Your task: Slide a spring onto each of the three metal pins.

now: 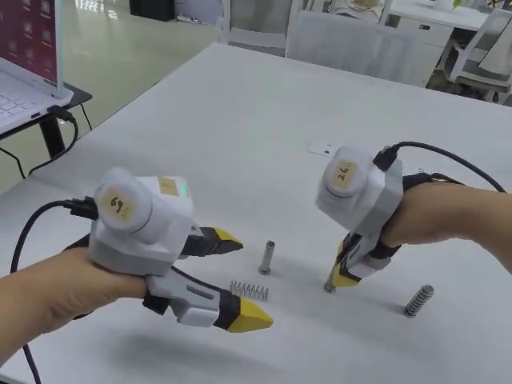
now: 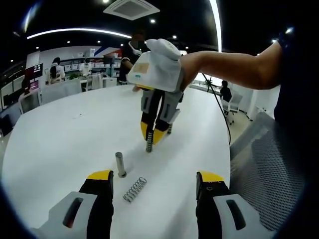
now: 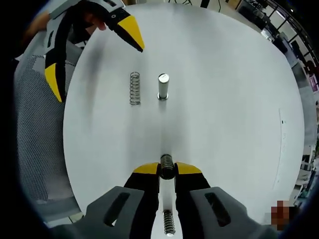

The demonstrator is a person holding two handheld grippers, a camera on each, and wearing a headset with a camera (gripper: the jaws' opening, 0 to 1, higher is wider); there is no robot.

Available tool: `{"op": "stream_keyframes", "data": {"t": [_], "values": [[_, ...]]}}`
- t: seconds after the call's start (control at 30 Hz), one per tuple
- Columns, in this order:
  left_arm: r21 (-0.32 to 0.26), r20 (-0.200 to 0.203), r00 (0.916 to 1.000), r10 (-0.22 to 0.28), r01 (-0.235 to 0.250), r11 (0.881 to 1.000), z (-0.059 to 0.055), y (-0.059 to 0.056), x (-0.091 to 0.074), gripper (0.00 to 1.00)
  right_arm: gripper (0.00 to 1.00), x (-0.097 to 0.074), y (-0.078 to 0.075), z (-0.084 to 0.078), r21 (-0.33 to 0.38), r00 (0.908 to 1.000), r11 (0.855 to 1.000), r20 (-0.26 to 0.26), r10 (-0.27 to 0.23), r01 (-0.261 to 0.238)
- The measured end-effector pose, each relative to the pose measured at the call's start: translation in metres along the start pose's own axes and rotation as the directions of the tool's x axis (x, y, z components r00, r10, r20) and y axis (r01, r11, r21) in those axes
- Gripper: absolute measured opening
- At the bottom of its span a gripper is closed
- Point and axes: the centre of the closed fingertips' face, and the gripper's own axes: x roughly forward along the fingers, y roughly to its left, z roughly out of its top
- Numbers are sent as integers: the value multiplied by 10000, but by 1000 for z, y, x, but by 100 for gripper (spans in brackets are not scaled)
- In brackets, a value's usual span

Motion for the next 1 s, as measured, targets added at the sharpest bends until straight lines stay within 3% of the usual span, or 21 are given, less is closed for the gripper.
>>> {"op": "stream_keyframes", "data": {"t": [0.43,0.6,1.0], "values": [[-34,-29,10000,33,-33,10000,-1,1,0,63,9,4,2,0,12,9999,9999,80,102,-102],[-35,-22,10000,64,-64,10000,0,2,0,62,15,4,0,1,-18,9999,10000,119,30,-30],[4,-70,10000,56,-56,10000,-1,1,0,62,18,-4,-1,4,-38,9993,9999,342,-147,148]]}}
